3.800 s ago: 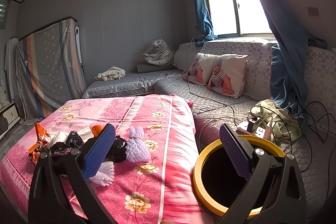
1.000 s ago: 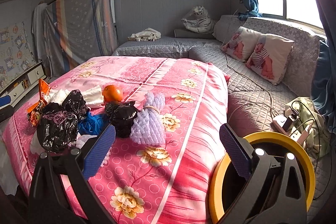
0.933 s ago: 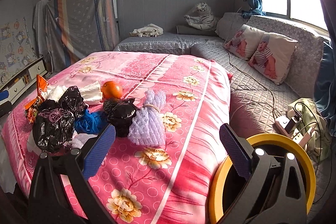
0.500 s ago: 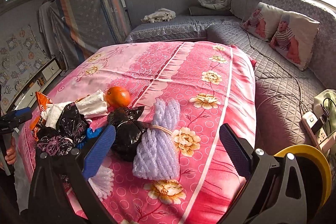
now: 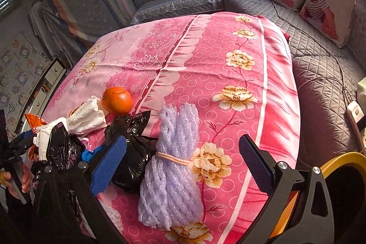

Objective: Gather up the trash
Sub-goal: 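Grasp the orange snack bag with the left tool while the right tool grasps the lavender mesh bundle, then carry the orange bag and lavender mesh with both tools over the yellow bin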

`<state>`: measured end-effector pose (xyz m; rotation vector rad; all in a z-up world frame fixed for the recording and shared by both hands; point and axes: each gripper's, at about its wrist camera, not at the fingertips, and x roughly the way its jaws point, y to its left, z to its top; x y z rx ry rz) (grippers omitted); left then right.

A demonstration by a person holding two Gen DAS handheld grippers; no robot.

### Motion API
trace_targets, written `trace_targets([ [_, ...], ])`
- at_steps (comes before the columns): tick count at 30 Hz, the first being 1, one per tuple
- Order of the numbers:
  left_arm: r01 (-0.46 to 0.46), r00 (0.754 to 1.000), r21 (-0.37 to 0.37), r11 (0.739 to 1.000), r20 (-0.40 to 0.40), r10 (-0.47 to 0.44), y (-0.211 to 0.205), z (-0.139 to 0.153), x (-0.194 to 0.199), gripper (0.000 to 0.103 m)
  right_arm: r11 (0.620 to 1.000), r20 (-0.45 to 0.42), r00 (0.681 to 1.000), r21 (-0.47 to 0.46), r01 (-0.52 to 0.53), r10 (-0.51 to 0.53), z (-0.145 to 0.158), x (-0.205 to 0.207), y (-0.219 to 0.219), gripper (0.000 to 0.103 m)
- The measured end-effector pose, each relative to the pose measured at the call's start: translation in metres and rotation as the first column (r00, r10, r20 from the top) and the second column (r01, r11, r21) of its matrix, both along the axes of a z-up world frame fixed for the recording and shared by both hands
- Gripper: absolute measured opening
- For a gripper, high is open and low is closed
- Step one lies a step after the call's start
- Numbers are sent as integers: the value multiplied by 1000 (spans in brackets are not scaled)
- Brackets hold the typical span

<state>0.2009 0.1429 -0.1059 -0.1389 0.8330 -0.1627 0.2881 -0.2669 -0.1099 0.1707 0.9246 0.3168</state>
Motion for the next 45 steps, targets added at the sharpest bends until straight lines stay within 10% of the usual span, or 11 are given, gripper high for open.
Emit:
trace_targets([
  [5,-1,1000,19,1000,-18,1,-2,-10,3,93,1000,-33,999,15,4,-4,-11,5,1,84],
  [13,-20,999,-39,999,-45,18,5,-23,12,43,1000,-73,997,20,9,-7,-25,8,2,52],
  [17,-39,999,-72,997,-27,37,10,-22,6,38,999,-83,997,49,-1,5,-26,7,-3,33],
  [34,-48,989,-139,989,131,67,29,27,-45,38,983,58,997,174,-58,49,37,-44,-12,31],
  [45,69,967,-100,993,253,-42,-29,84,-60,38,987,177,984,160,-11,-18,82,-83,-43,31],
])
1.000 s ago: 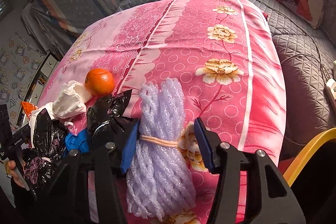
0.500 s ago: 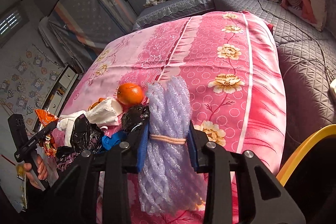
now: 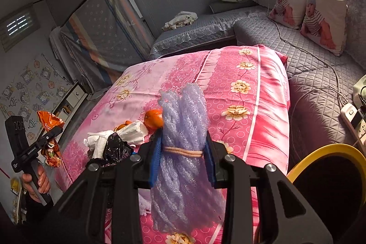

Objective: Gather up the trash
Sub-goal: 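Carry the orange bag and lavender mesh with both tools over the yellow bin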

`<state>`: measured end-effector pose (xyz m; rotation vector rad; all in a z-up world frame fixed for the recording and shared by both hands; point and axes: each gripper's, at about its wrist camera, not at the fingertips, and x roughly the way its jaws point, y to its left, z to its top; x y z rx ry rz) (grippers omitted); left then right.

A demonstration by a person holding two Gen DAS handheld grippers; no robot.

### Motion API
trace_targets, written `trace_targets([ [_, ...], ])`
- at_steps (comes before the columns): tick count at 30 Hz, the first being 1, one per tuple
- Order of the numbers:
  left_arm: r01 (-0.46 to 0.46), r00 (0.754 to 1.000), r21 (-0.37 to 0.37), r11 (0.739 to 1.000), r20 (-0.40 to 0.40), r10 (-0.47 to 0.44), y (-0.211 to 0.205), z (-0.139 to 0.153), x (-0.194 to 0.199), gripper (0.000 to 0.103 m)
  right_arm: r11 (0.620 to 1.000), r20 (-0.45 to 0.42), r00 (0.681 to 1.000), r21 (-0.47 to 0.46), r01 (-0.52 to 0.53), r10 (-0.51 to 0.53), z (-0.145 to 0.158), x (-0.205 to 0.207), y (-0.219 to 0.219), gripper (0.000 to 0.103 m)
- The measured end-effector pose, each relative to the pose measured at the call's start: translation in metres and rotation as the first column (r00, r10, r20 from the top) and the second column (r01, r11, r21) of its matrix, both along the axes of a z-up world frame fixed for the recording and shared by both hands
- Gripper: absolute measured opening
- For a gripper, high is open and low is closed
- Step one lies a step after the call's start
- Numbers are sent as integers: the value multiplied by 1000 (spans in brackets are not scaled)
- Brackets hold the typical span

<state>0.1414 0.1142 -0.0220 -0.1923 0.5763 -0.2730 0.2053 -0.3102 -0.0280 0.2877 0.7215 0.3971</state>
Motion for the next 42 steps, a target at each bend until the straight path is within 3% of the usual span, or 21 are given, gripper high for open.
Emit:
trace_targets([
  [7,121,991,20,992,52,-122,-62,31,7,38,996,52,995,0,89,-89,19,-24,-42,31],
  [16,284,956,48,958,63,-286,-155,43,20,39,972,97,967,31,232,-234,30,-54,-105,32],
  [21,388,919,68,919,55,-391,-212,39,27,39,940,120,932,50,338,-342,30,-72,-142,32],
  [29,546,836,52,836,28,-548,-303,19,35,39,881,84,877,62,470,-474,9,-84,-193,32],
  [37,641,768,44,766,-47,-639,-384,-24,43,39,801,18,801,18,598,-599,-29,-87,-232,33],
  [42,680,731,33,733,-104,-674,-417,-51,46,38,781,-39,781,17,625,-624,-55,-88,-250,33],
])
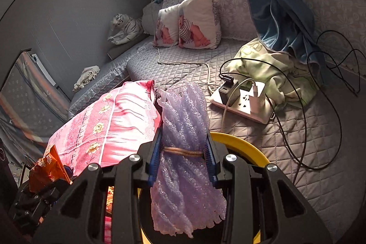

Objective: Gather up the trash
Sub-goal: 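Carry the orange bag and lavender mesh with both tools over the yellow bin, then open the left tool to drop the orange bag while the right tool drops the mesh, then move both tools back over the remaining trash on the bedspread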

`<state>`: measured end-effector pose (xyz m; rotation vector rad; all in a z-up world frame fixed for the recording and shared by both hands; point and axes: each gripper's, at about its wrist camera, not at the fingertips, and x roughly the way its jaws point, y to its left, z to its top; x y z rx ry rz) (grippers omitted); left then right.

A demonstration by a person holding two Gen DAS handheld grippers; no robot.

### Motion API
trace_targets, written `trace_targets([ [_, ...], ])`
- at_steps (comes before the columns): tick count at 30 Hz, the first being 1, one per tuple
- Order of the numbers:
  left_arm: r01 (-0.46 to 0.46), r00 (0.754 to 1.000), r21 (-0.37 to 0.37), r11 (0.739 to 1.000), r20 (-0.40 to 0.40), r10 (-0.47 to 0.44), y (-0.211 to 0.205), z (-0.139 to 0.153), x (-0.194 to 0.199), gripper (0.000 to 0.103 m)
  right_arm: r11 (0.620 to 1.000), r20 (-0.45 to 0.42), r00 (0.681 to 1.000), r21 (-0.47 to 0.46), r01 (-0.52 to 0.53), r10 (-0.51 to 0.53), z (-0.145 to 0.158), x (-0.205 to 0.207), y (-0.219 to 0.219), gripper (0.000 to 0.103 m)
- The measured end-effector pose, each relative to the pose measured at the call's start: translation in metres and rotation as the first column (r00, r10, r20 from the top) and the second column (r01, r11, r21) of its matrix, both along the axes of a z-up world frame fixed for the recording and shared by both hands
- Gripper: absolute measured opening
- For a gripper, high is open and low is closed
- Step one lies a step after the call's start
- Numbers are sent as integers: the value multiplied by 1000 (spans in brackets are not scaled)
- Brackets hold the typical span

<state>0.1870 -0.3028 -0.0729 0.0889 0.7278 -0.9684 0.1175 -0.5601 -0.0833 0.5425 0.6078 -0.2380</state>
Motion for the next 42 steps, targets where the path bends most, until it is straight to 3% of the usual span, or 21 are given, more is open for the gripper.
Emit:
trace_targets([
  [10,7,1000,35,999,-11,-7,-26,-23,-3,39,999,-73,997,26,24,-23,-34,0,-10,35],
  [11,7,1000,31,999,-18,-6,-26,-23,-3,41,999,-73,997,30,22,-20,-35,0,-10,41],
  [13,-26,1000,28,999,-14,26,-23,-22,-2,64,999,-75,997,30,34,-32,-36,-1,-12,52],
  [14,-35,999,23,999,-13,35,-22,-22,-2,68,999,-77,996,27,44,-42,-37,-1,-13,55],
  [21,-68,997,5,998,-30,68,-7,-19,3,69,998,-80,995,35,59,-56,-38,-4,-17,55],
  [30,-159,987,-16,987,35,159,40,10,2,70,1000,-57,998,22,18,-17,-24,-1,1,55],
  [34,-220,972,-32,975,79,222,73,27,2,75,1000,-40,999,3,-20,20,-15,5,19,57],
  [42,-345,930,-61,937,114,350,141,54,4,75,994,-17,994,-24,-104,104,4,19,60,58],
])
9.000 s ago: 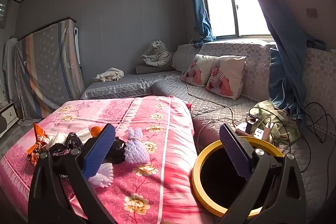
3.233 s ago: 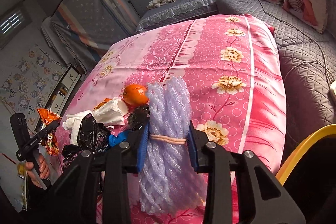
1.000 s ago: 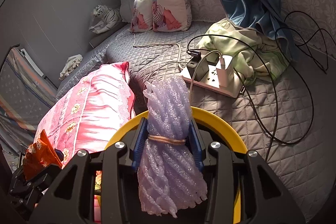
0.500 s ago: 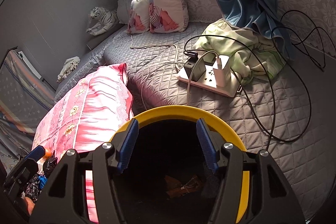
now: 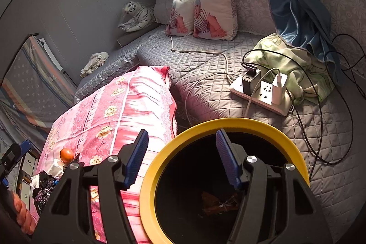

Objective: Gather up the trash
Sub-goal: 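Move both tools back over the remaining trash on the bedspread, then grasp the white tissue bundle with the left tool while the right tool grasps a black plastic bag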

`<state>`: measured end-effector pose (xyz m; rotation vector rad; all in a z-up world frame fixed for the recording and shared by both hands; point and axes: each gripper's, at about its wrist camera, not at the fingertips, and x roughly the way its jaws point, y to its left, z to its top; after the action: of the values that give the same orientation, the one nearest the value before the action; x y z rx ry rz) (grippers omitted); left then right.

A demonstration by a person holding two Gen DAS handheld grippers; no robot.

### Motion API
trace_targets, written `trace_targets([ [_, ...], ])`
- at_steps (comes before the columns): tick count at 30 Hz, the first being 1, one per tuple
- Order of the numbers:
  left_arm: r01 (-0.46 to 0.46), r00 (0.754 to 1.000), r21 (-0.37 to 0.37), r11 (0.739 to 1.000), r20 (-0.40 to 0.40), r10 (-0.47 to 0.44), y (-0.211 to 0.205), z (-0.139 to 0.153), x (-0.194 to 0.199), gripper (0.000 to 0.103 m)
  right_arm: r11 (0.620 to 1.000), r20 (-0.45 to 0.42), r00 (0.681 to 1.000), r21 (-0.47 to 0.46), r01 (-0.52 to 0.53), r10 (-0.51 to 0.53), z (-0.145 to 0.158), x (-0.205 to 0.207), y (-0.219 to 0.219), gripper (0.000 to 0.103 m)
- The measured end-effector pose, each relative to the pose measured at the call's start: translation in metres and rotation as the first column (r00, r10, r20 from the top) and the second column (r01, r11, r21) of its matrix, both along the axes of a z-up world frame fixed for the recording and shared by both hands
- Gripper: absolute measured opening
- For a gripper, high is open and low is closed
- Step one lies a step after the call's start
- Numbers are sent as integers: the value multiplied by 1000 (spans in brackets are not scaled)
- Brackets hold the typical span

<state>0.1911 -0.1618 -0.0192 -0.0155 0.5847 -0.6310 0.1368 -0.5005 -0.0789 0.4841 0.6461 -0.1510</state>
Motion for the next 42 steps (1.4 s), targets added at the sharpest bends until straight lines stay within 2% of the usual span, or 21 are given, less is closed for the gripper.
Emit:
trace_targets([
  [11,-181,982,18,983,47,180,97,16,1,75,985,20,986,-42,-165,166,22,26,75,62],
  [20,-294,955,30,955,50,293,162,10,-7,76,956,11,959,-77,-283,284,31,42,132,62],
  [36,-411,911,25,911,-10,411,245,-20,-28,76,872,-71,885,-155,-465,460,20,69,228,62],
  [42,-407,912,22,913,-38,408,258,-35,-45,76,837,-111,859,-193,-512,500,13,76,255,62],
])
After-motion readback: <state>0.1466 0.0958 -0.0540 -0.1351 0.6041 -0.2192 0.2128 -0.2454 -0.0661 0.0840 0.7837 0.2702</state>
